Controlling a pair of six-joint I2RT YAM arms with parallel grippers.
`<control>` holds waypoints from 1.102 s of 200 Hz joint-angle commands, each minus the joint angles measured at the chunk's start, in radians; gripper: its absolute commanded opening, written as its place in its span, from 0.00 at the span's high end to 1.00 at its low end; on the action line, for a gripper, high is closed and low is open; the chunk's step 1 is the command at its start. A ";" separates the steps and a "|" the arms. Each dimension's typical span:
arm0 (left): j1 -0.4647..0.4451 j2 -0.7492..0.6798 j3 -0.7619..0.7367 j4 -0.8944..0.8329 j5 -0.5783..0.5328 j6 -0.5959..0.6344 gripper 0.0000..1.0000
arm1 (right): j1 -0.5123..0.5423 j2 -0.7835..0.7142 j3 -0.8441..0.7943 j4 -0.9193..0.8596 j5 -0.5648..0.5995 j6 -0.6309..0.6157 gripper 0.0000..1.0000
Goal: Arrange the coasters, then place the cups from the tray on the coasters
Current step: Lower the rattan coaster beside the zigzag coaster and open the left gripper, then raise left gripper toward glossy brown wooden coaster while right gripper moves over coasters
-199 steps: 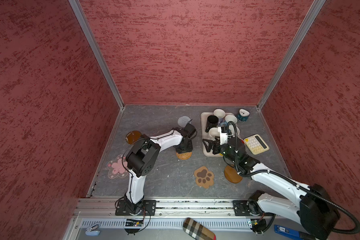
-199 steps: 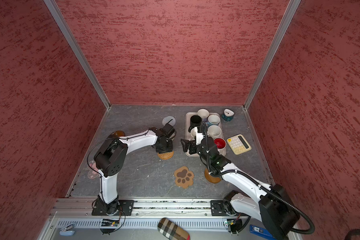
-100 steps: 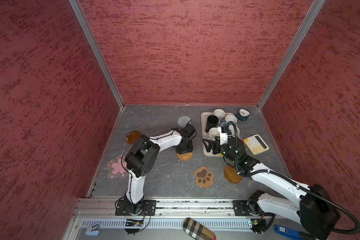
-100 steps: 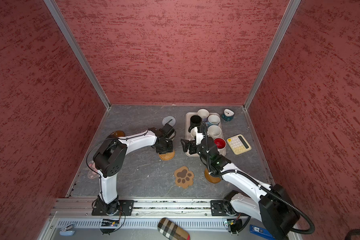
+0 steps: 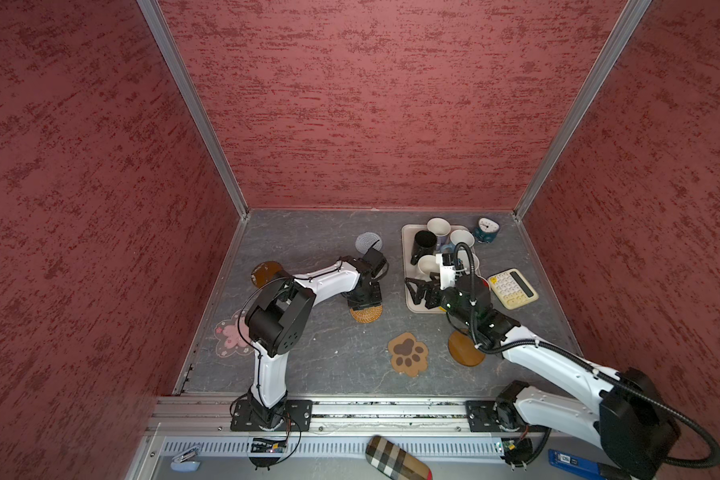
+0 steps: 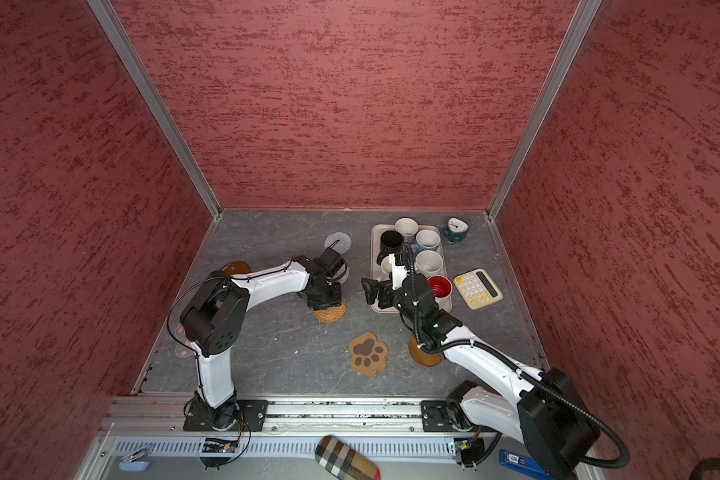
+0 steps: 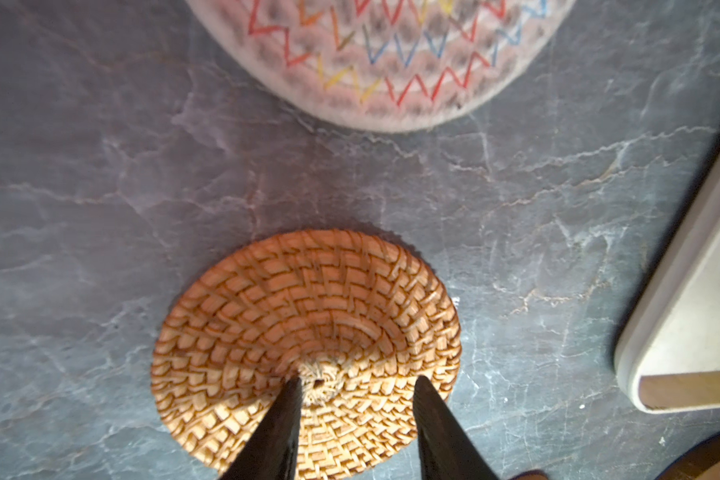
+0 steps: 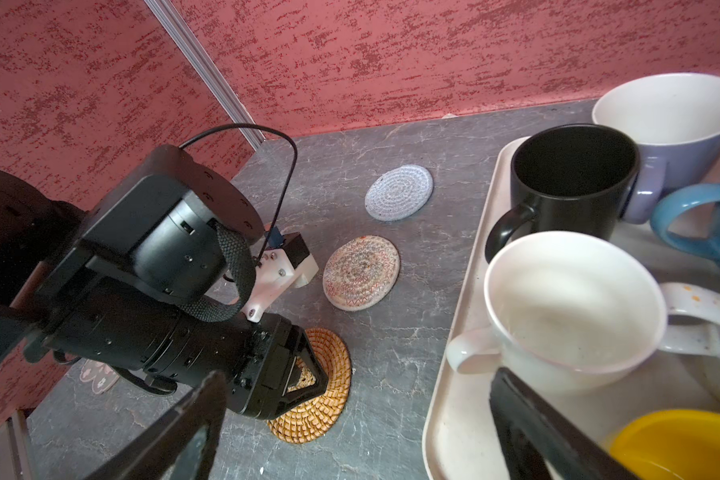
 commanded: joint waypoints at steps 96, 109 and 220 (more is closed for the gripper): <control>0.006 -0.008 0.187 -0.156 -0.050 0.049 0.24 | -0.014 -0.025 0.012 -0.031 -0.001 -0.016 0.01; 0.012 -0.037 0.175 -0.161 -0.063 0.054 0.28 | -0.014 -0.031 0.018 -0.042 0.000 -0.019 0.01; 0.276 -0.474 0.039 -0.294 -0.186 0.132 0.01 | 0.006 0.134 0.262 -0.133 -0.122 -0.020 0.01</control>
